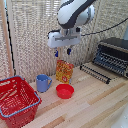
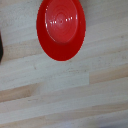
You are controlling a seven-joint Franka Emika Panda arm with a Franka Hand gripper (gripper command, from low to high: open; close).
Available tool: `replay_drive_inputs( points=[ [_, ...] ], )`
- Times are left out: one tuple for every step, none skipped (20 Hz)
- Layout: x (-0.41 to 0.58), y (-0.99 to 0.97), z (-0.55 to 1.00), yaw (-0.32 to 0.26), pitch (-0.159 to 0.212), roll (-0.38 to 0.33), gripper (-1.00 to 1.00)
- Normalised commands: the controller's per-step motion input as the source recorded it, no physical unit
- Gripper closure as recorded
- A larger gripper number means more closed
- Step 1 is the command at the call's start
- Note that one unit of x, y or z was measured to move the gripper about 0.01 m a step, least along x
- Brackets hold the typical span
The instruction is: Please locate the crimson dish within your space. Move your hand towards it gently. Tenderly hold the bowl carefully using your fingers and raise it. With caution, shift it towards the basket. Kindly let loose of the dish to drop it in the basket.
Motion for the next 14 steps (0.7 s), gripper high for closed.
replay_drive_inputs(
  points=[
    [-0.583, 0.0, -0.13, 0.0, 0.006, 0.0, -1.0],
    [-0.623, -0.15, -0.14, -0.019, 0.0, 0.0, -1.0],
    [-0.623, -0.15, -0.14, -0.019, 0.0, 0.0, -1.0],
    [-0.649, -0.15, -0.13, -0.016, 0.0, 0.0, -1.0],
    [-0.654, -0.13, -0.12, -0.012, 0.0, 0.0, -1.0],
    [-0.671, -0.13, -0.11, -0.009, 0.0, 0.0, -1.0],
    [-0.703, -0.11, -0.09, -0.004, 0.0, 0.0, -1.0],
    [-0.7, -0.1, -0.08, -0.002, 0.0, 0.0, -1.0],
    [-0.677, -0.1, -0.1, -0.001, 0.0, 0.0, -1.0],
    [-0.603, -0.1, -0.15, -0.001, 0.0, 0.0, -1.0],
    [-0.48, -0.13, -0.19, -0.002, 0.0, 0.0, -1.0],
    [-0.389, -0.16, -0.21, 0.0, 0.0, 0.0, -1.0],
    [-0.317, -0.18, -0.21, -0.002, 0.0, 0.0, -1.0],
    [-0.311, -0.21, -0.24, -0.008, 0.0, 0.002, -1.0]
  ],
)
